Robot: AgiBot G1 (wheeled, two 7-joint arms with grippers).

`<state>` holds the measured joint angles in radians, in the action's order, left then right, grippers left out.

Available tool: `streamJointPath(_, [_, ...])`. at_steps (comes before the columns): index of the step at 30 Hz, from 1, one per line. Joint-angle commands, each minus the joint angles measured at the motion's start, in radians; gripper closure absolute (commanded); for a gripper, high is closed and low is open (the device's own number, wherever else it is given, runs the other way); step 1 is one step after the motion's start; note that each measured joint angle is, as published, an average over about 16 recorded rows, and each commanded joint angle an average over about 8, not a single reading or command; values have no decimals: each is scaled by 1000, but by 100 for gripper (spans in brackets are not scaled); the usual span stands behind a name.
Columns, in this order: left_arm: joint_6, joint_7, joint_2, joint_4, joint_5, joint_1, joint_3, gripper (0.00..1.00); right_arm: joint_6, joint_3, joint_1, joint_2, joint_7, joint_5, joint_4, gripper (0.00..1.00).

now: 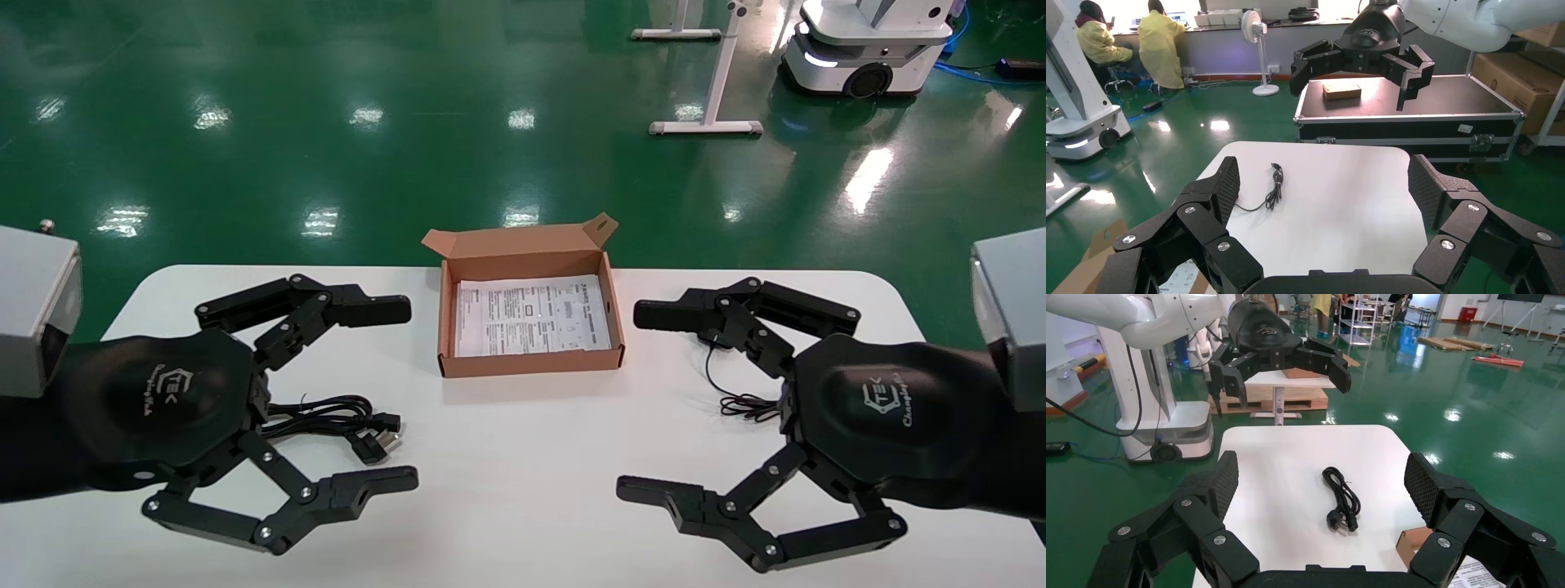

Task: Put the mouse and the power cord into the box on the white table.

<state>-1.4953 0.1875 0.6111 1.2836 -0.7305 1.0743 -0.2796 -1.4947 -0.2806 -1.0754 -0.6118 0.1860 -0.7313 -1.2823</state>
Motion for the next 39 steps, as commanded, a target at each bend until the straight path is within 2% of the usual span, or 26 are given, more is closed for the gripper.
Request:
streamJointPath(1, [0,0,0,0,0,0,0,0,0,0,0,0,0,0,0,0])
streamJointPath(18, [0,0,0,0,-2,0,-1,0,0,0,0,0,0,-1,-1,0])
streamJointPath(22, [-21,11,-4,11,-31,11,-22,0,-7,-3,-8,11,-11,-22,-9,0])
streamJointPath(25, [-57,35,-1,27,-100,64,-79,0,-27,-12,-27,31,-39,-72,-11,0])
streamJointPath(30, [-93,54,22,26,-253,216,-231,0,-76,-57,-71,74,-141,-195,43,0])
streamJointPath(35, [-92,7,45,-45,-393,328,-367,0,-82,-140,-133,86,-288,-343,177,0])
streamJointPath(39, [-89,-63,73,-164,-505,404,-459,0,-49,-202,-211,43,-409,-486,323,0])
